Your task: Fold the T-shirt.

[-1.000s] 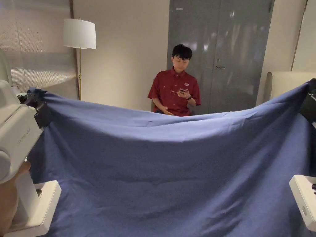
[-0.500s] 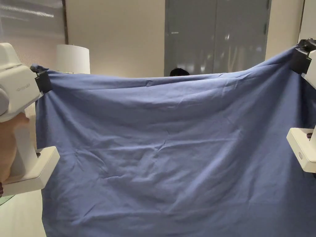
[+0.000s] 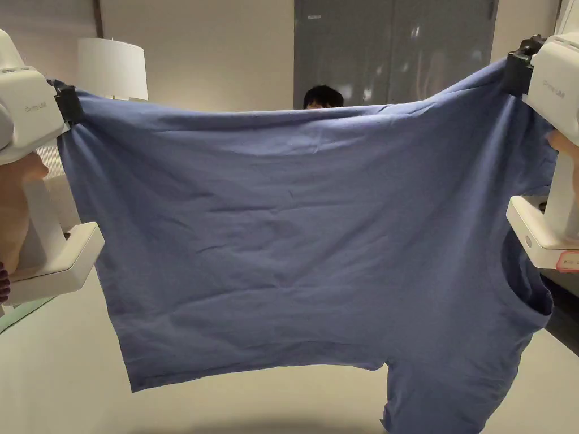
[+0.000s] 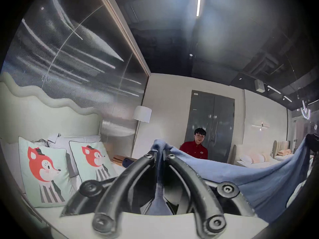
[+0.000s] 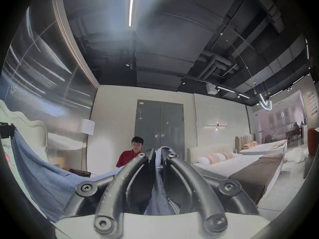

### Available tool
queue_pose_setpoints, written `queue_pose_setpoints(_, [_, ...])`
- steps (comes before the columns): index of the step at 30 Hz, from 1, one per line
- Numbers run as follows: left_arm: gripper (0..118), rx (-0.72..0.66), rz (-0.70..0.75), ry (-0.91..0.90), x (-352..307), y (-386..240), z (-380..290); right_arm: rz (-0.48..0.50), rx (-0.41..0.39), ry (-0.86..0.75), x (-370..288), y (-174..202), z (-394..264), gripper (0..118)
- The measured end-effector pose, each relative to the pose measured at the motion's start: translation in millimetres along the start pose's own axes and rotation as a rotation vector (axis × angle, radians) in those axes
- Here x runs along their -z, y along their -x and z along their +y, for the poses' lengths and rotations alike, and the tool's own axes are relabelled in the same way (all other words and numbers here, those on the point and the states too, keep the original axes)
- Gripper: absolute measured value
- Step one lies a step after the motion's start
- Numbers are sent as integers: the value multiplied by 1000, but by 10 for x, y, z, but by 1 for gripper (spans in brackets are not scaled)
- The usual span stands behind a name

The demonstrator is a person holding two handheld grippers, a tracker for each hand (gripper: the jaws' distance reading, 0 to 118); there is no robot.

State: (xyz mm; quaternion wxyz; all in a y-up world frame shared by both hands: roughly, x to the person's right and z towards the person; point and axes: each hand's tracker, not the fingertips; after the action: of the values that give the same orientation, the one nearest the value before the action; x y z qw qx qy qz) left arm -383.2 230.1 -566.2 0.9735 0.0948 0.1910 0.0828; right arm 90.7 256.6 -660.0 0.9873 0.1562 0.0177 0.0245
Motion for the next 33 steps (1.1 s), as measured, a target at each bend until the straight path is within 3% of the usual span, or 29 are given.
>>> queue_pose_setpoints(9, [1,19,6,61,-241,187,-354,36,-21,80,-285,-14,-323,6])
queue_pose_setpoints(16, [1,50,6,134,-740,403,-652,76,10,173,-884,-101,-547,6])
queue_pose_setpoints(28, [1,68,-8,279,-2176,694,-1122,160,-15,319,-2420,-356,-946,6])
queue_pose_setpoints(33, [1,88,-26,380,-3021,857,-1454,187,31,418,-3118,-568,-1161,6])
